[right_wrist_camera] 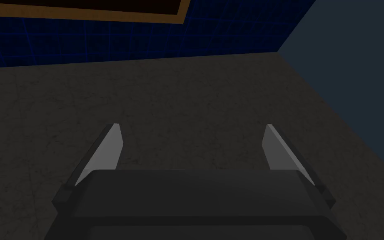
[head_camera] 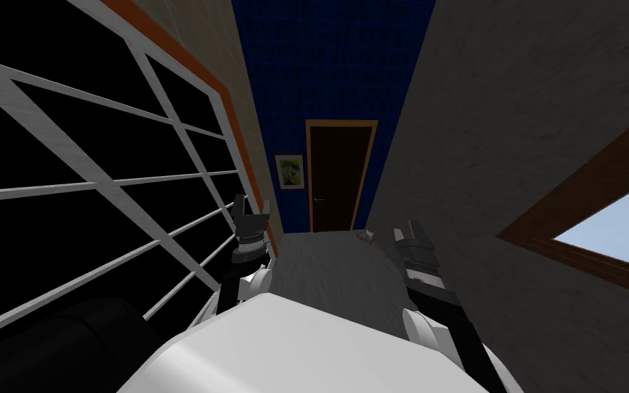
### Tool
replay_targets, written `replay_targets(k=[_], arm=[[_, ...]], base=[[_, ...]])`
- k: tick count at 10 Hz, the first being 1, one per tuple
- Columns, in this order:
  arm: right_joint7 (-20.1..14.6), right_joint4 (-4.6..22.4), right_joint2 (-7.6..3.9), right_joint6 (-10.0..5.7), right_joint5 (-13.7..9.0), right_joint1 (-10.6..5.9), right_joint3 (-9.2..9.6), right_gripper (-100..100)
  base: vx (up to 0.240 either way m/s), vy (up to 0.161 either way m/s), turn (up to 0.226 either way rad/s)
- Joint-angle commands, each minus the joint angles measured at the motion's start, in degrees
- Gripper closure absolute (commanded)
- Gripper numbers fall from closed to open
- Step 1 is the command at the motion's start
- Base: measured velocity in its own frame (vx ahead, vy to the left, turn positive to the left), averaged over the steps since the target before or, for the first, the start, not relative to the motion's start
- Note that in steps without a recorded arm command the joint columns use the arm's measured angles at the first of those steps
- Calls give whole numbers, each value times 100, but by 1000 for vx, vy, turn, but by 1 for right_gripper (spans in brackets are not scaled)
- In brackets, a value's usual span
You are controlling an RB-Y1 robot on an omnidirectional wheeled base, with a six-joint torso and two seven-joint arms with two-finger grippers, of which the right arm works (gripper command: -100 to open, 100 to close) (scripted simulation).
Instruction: Pull the door open
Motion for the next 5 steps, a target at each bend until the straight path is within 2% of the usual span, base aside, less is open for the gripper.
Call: replay_targets(k=[1, 4, 5], arm=[[9, 206, -35, -58, -38, -77, 0, -100], [20, 453, -71, -129, -83, -169, -1, -100], [27, 623, -92, -177, -115, -232, -1, -100]], base=[[72, 32, 79], [89, 40, 48], [94, 18, 72]])
